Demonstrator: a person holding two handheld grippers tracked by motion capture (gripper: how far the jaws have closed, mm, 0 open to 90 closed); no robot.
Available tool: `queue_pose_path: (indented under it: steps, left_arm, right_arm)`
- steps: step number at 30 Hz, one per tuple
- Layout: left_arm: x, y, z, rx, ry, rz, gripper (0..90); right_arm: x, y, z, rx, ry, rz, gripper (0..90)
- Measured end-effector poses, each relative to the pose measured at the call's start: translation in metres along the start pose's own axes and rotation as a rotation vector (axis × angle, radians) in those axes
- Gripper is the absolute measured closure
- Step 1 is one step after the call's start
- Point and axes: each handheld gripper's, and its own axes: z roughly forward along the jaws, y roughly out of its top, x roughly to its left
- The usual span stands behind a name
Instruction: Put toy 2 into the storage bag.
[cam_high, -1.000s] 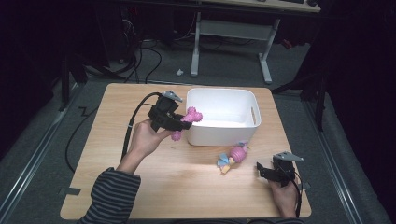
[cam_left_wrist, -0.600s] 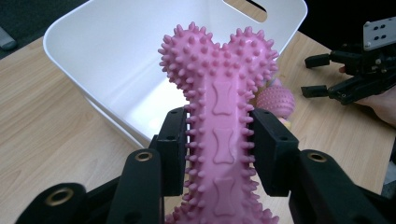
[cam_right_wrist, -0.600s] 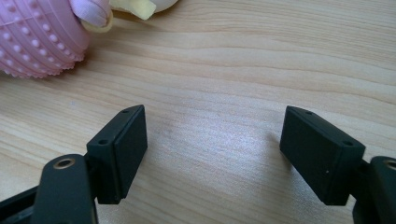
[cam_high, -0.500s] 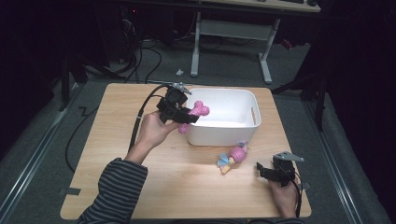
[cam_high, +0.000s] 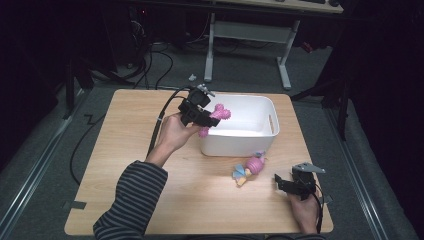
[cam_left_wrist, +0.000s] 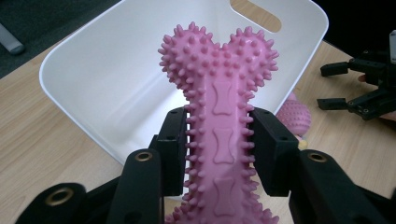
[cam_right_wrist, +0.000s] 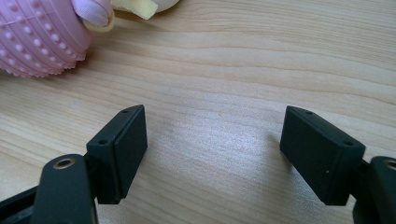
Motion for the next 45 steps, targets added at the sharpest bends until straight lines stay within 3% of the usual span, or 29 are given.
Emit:
queue_pose_path:
  steps: [8, 24, 38, 45]
  left_arm:
    - [0.002, 0.009, 0.013, -0.014, 0.008, -0.009, 59.2]
    - [0.01, 0.01, 0.043, 0.003, 0.029, -0.019, 59.0]
    - [0.015, 0.009, 0.051, 0.003, 0.032, -0.04, 58.9]
    - [0.014, 0.009, 0.058, 0.029, 0.056, -0.014, 58.9]
  right_arm:
    - [0.0, 0.0, 0.0, 0.0, 0.003, 0.0, 23.0]
    - [0.0, 0.0, 0.0, 0.0, 0.004, 0.0, 23.0]
    - [0.0, 0.0, 0.0, 0.0, 0.004, -0.001, 23.0]
    - [0.0, 0.0, 0.0, 0.0, 0.005, 0.0, 23.0]
